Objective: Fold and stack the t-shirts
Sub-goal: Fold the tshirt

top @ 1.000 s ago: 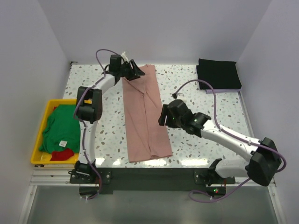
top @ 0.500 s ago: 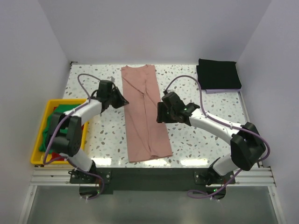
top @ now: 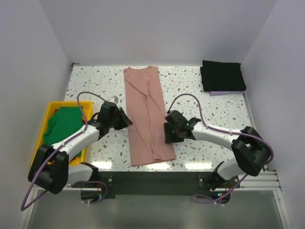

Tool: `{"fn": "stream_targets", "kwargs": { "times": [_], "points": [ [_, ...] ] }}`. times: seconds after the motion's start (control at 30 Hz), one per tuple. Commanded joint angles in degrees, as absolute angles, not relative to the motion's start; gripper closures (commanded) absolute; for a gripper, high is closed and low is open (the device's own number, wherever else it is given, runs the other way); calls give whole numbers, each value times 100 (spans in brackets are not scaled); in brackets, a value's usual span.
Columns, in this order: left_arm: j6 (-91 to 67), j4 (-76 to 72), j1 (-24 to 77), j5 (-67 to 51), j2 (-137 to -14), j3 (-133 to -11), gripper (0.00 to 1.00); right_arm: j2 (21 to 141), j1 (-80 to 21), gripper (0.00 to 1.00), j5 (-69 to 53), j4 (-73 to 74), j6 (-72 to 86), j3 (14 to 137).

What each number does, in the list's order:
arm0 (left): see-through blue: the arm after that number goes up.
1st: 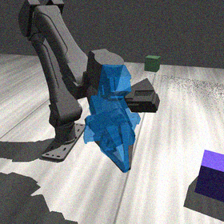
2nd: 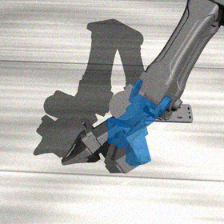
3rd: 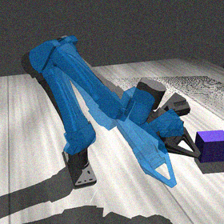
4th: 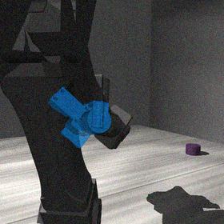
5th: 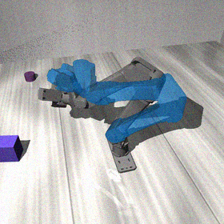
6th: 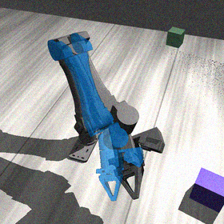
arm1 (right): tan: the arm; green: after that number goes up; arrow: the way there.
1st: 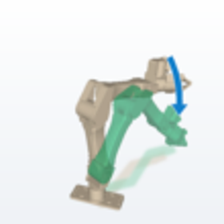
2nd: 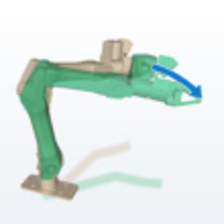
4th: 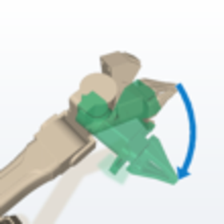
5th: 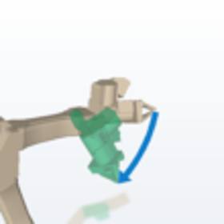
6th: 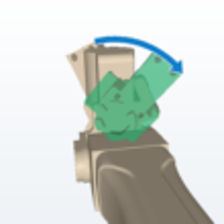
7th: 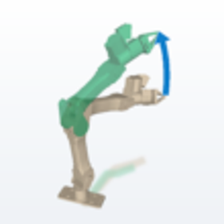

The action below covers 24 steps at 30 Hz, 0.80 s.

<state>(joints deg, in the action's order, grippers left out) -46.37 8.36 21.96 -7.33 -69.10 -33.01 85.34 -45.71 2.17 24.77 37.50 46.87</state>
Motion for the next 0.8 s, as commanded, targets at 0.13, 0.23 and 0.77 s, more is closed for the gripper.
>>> {"fn": "stream_targets", "kwargs": {
  "times": [0.13,0.23,0.77],
  "points": [
    [-4114,158,2232,-967,-8769,-5429,68,8384,-5176,53,650,2347,4016,5246],
    [-3964,202,2232,-1107,-9675,-6422,67,8604,-5545,55,747,2356,4122,5414],
    [-3428,1177,2487,-291,-12006,-8956,58,8297,-6003,56,888,2311,4579,4958]
  ]
}}
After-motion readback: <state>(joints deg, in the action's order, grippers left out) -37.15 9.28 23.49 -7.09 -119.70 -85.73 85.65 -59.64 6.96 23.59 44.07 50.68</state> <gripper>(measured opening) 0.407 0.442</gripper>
